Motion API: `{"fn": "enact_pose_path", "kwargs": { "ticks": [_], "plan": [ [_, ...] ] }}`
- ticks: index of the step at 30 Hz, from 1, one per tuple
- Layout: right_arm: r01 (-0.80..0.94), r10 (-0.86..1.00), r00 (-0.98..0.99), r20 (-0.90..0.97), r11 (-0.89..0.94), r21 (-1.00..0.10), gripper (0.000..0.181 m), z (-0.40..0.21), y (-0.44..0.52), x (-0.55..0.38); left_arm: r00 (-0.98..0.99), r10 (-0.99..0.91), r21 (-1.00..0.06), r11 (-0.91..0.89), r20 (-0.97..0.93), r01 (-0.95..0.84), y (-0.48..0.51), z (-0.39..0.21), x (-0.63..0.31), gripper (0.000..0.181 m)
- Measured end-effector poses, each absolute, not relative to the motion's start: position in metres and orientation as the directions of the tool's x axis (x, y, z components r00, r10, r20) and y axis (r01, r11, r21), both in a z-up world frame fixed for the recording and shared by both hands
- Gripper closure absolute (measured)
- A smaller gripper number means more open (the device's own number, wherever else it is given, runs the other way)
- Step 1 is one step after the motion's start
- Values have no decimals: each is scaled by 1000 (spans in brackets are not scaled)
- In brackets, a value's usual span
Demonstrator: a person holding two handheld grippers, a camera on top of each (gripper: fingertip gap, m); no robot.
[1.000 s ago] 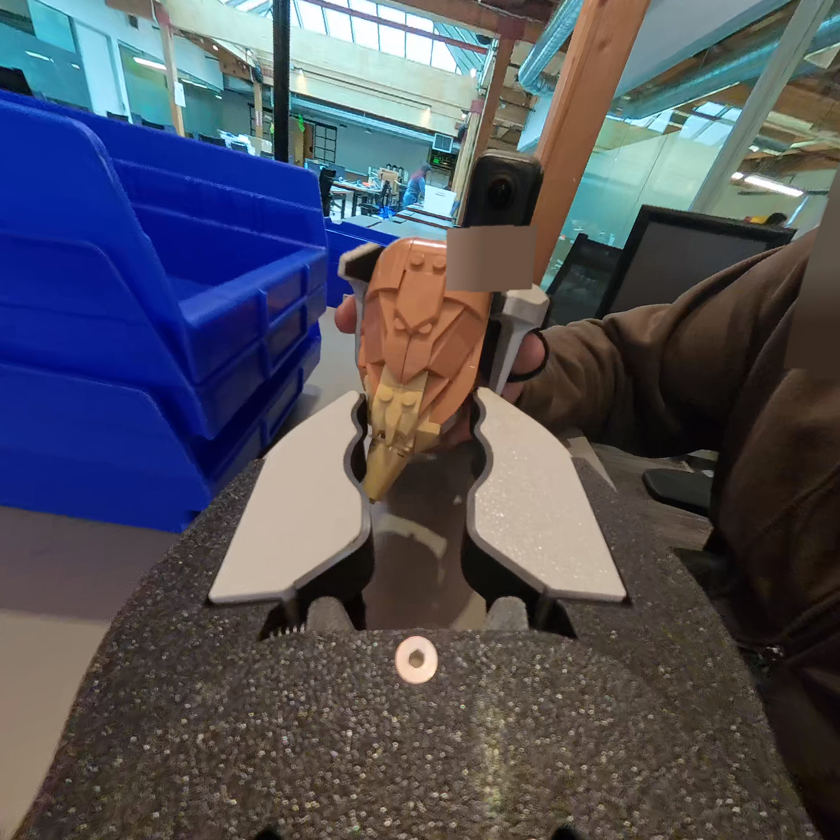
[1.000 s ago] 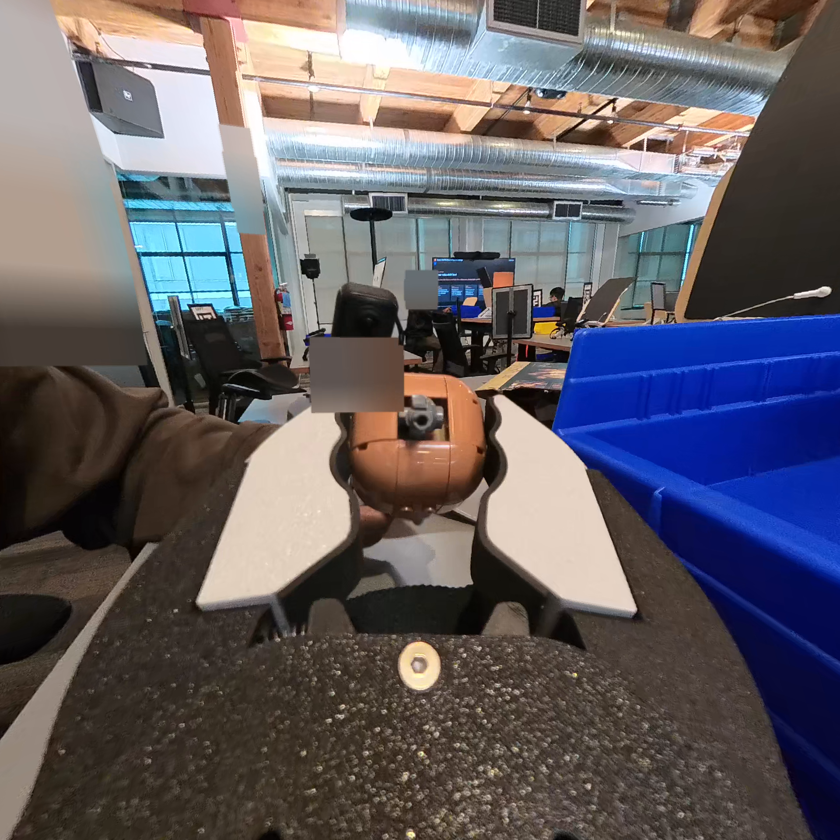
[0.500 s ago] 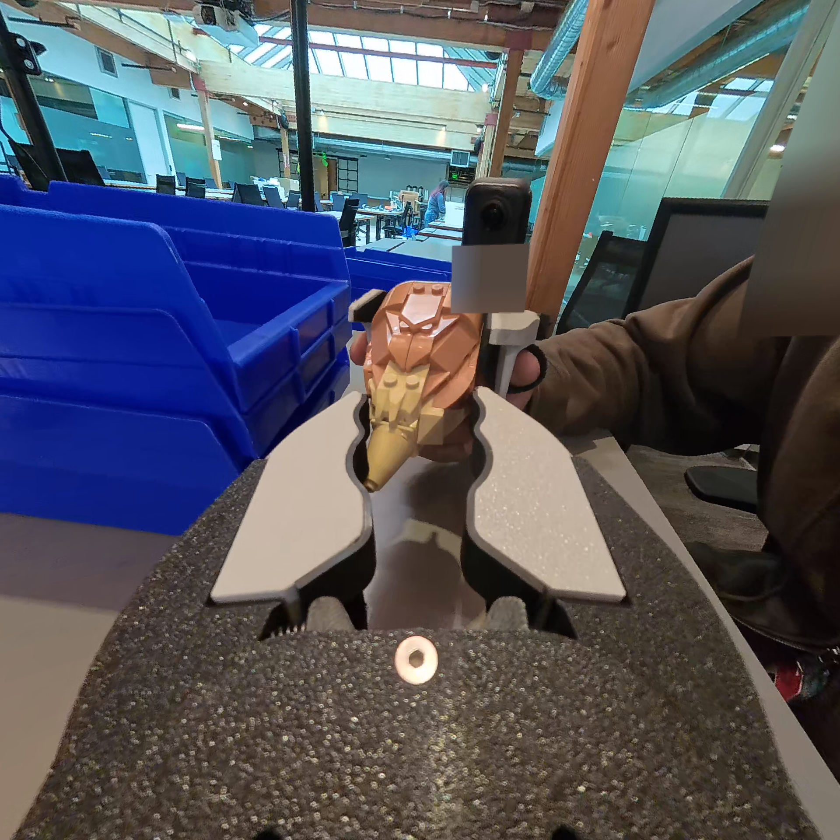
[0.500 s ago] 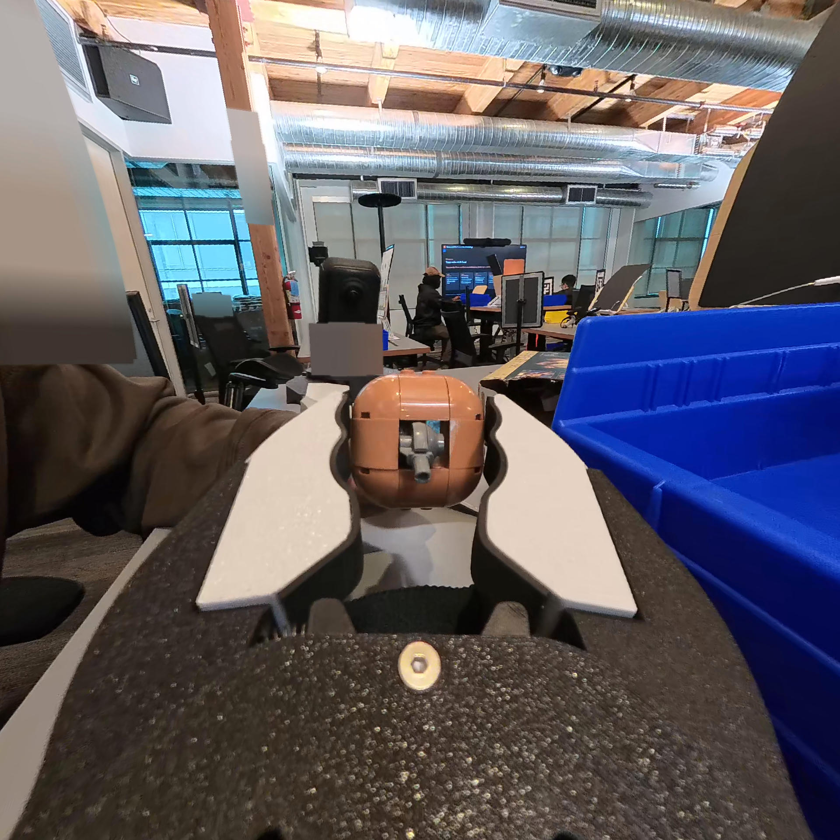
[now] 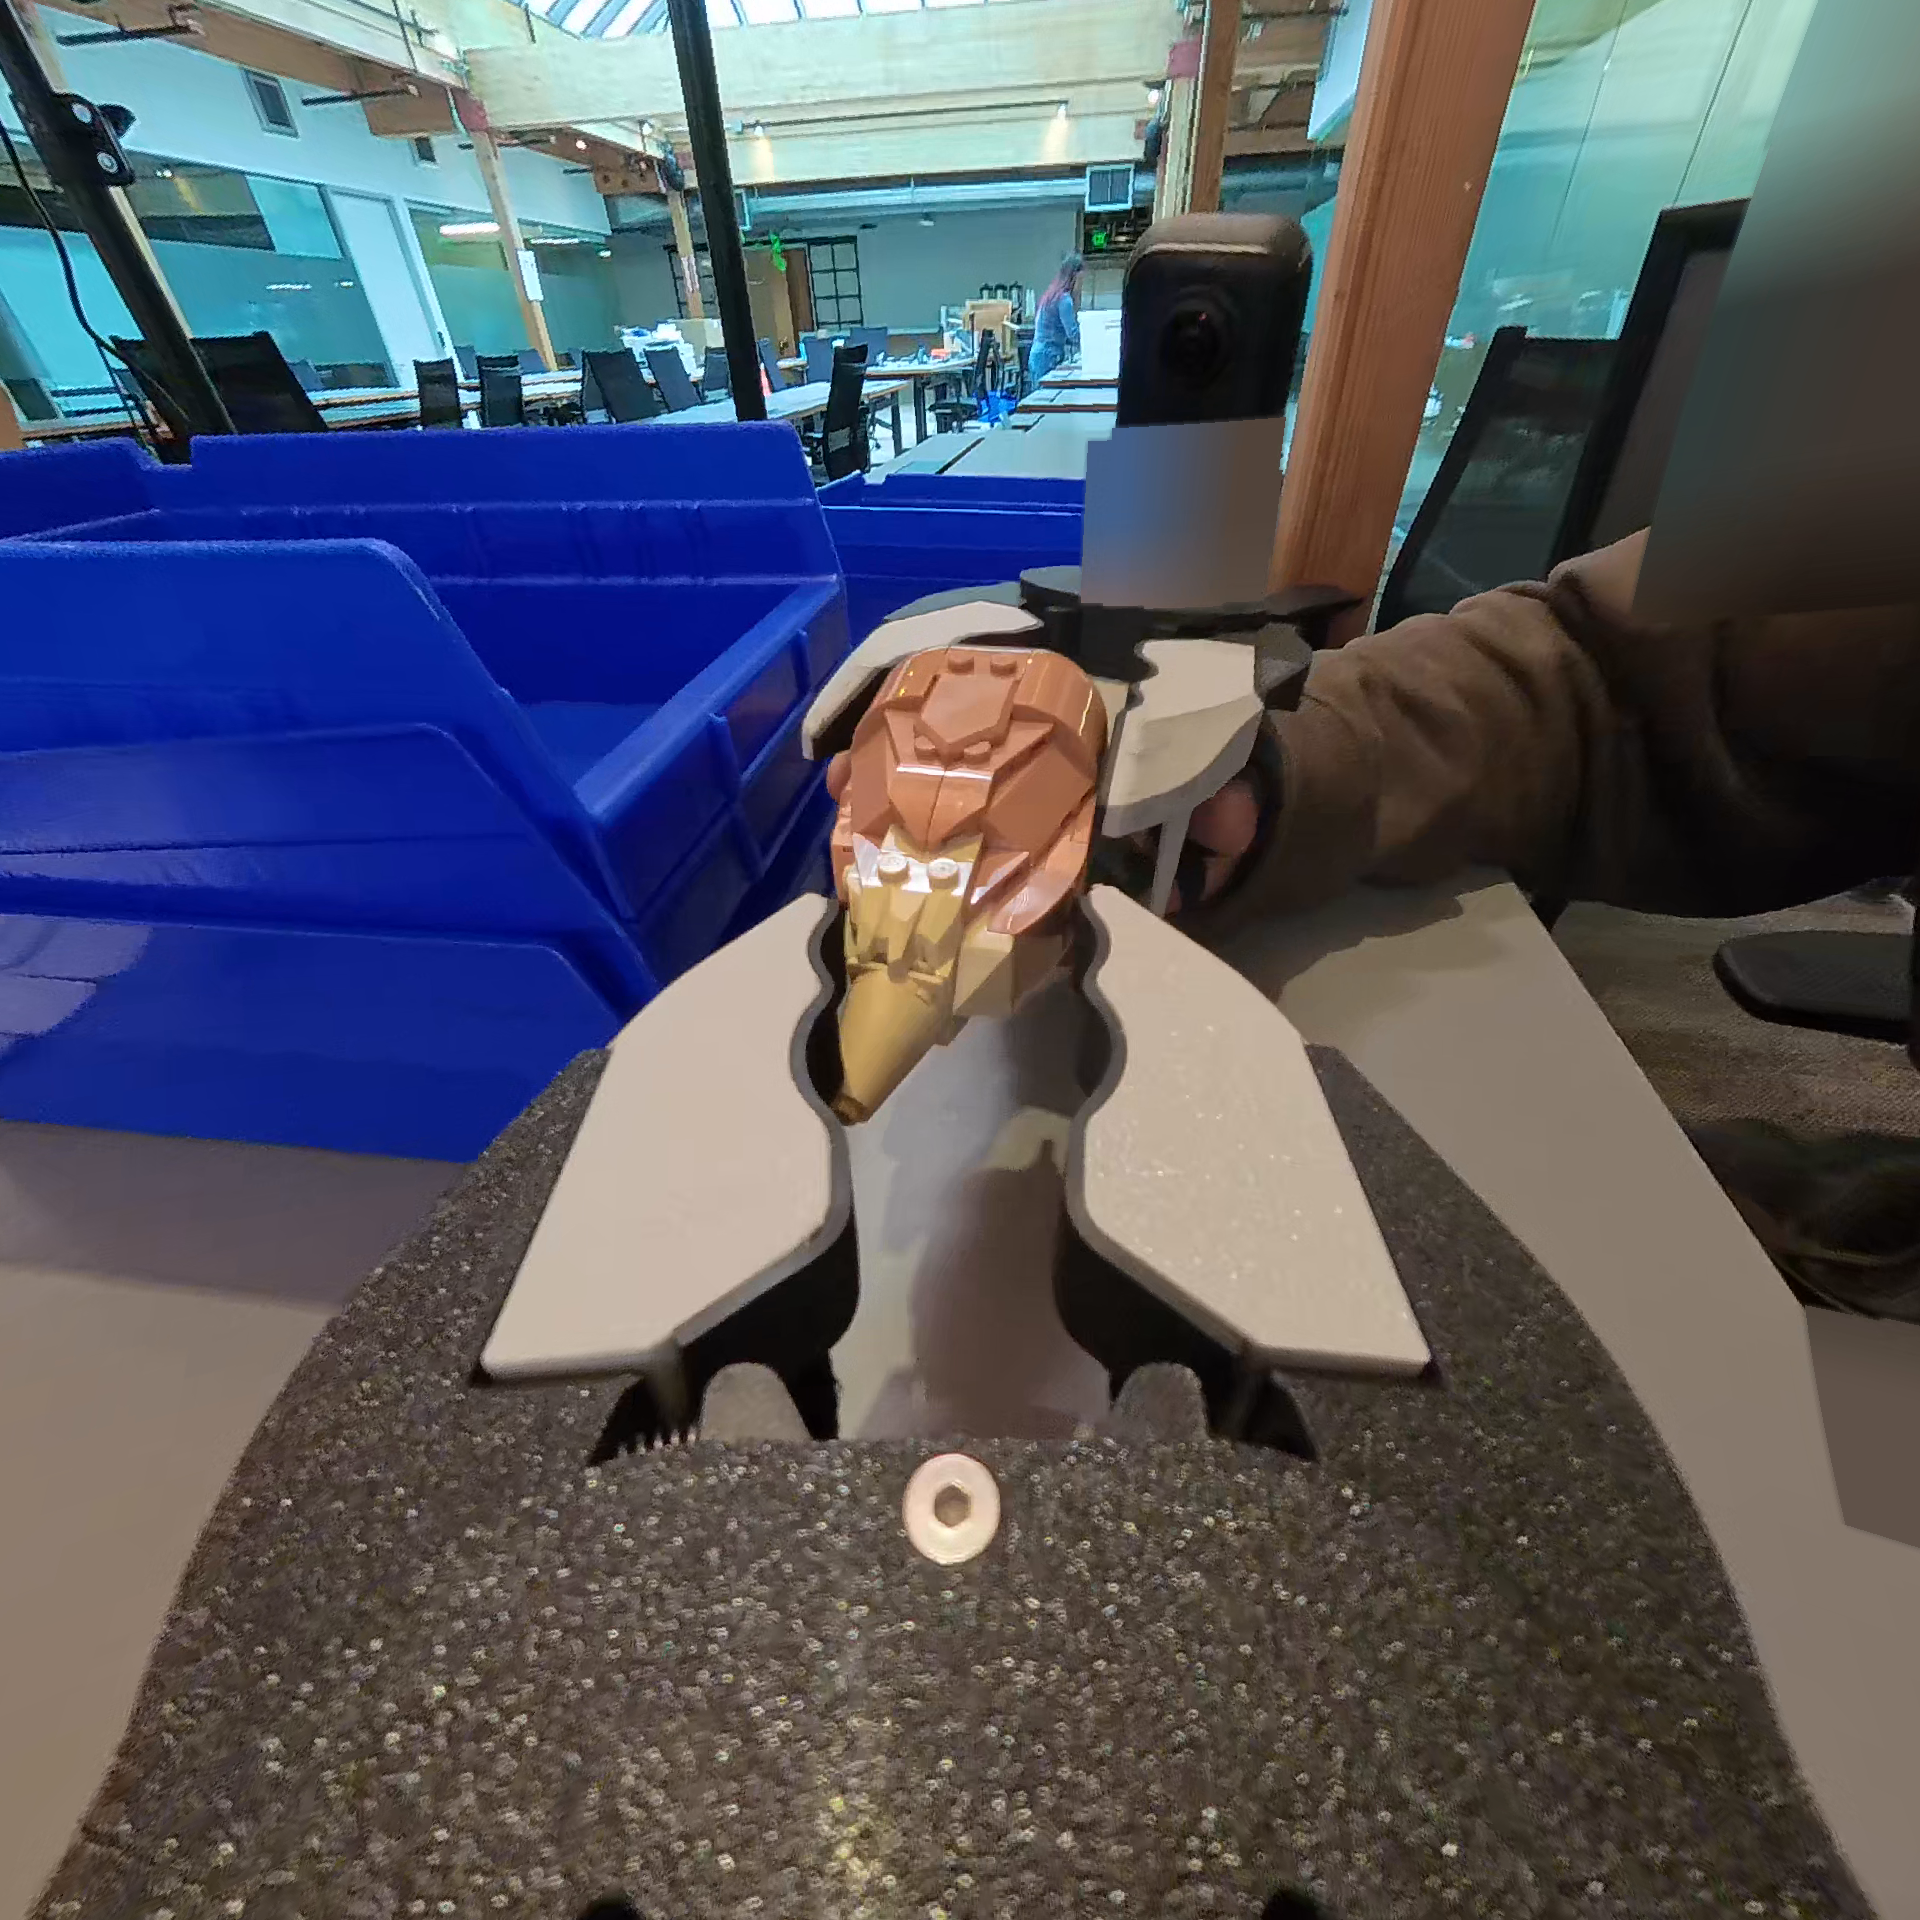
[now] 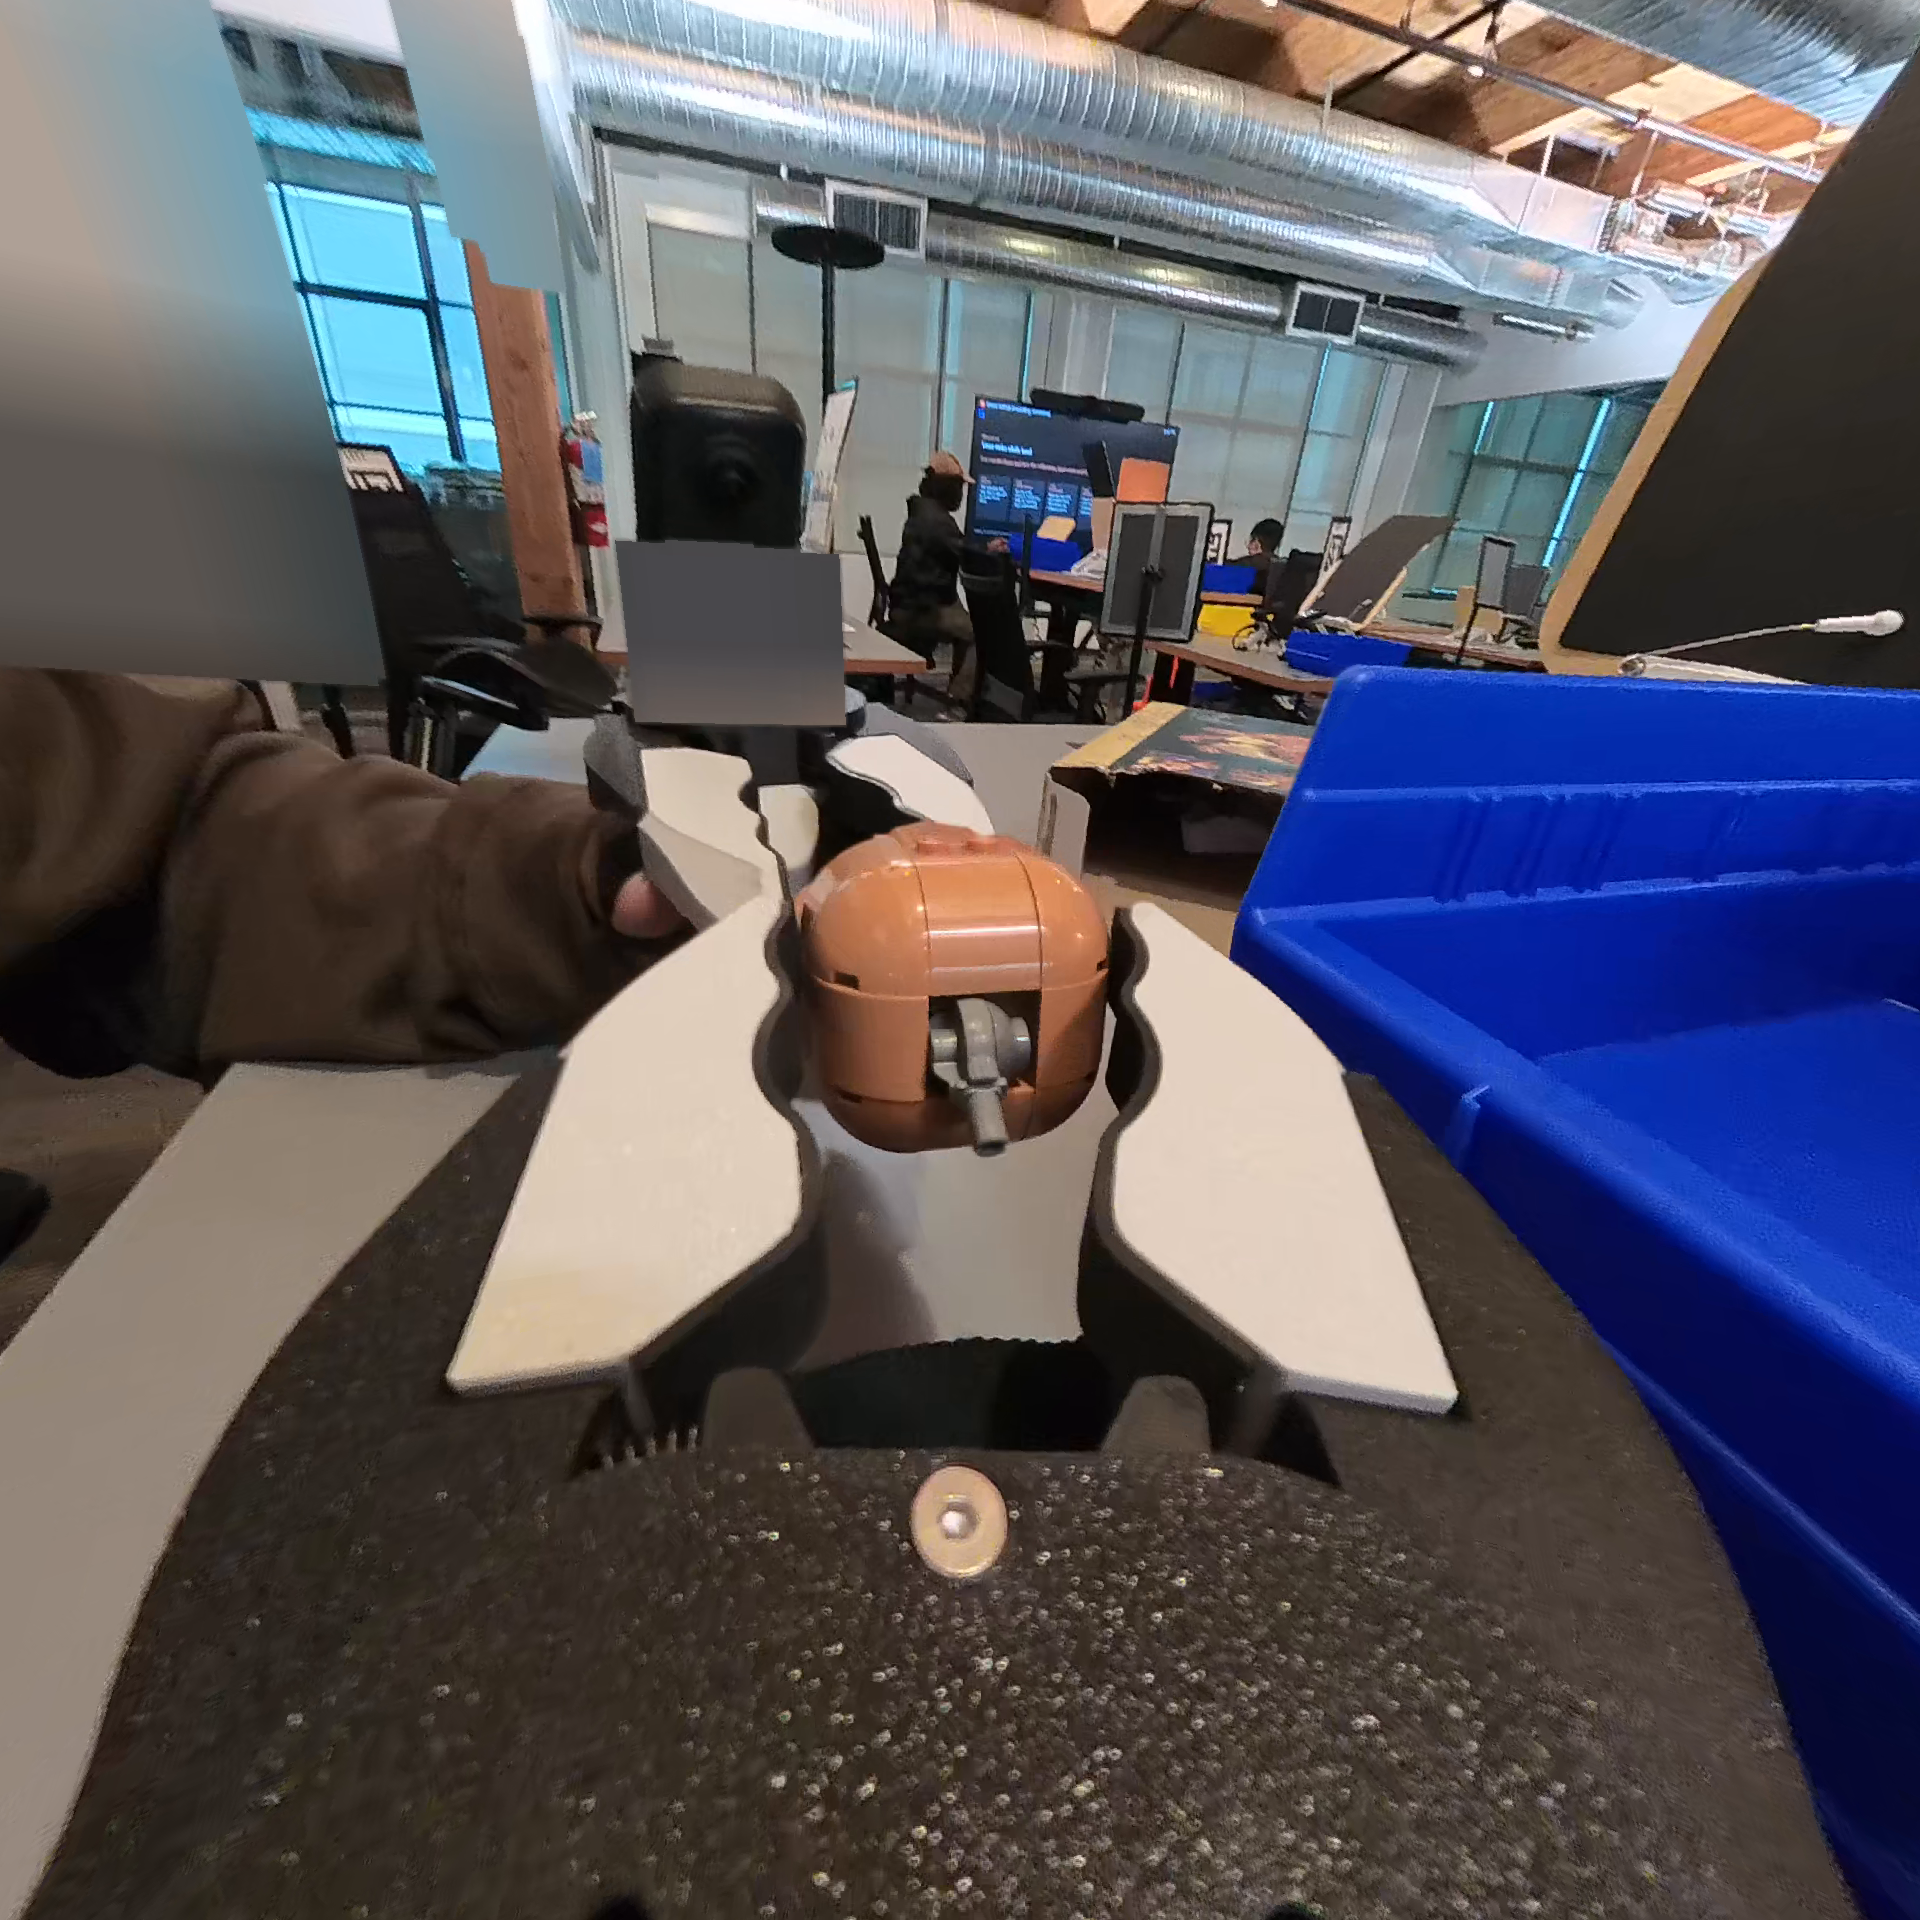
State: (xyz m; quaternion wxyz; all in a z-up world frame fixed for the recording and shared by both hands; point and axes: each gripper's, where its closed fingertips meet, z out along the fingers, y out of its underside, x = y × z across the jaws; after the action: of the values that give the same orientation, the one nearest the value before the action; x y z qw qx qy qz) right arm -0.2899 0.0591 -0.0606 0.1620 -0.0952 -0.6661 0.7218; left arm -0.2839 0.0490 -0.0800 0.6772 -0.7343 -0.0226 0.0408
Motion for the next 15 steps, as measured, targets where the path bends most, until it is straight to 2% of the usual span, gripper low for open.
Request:
{"fn": "enact_pose_path", "kwargs": {
  "ticks": [7,12,15],
  "plan": [
    [-105,377,-922,88,-24,-994,124,-63,59,-291,997,80,-998,-63,-13,-8,49,-80,-284,139],
    [-59,363,-932,6,-136,-989,125,-51,64,-289,987,-4,-985,59,159,159,47,-67,-282,139],
    [-24,343,-938,-53,-215,-976,125,-42,69,-289,978,-32,-976,61,208,210,49,-70,-280,137]
  ]
}}
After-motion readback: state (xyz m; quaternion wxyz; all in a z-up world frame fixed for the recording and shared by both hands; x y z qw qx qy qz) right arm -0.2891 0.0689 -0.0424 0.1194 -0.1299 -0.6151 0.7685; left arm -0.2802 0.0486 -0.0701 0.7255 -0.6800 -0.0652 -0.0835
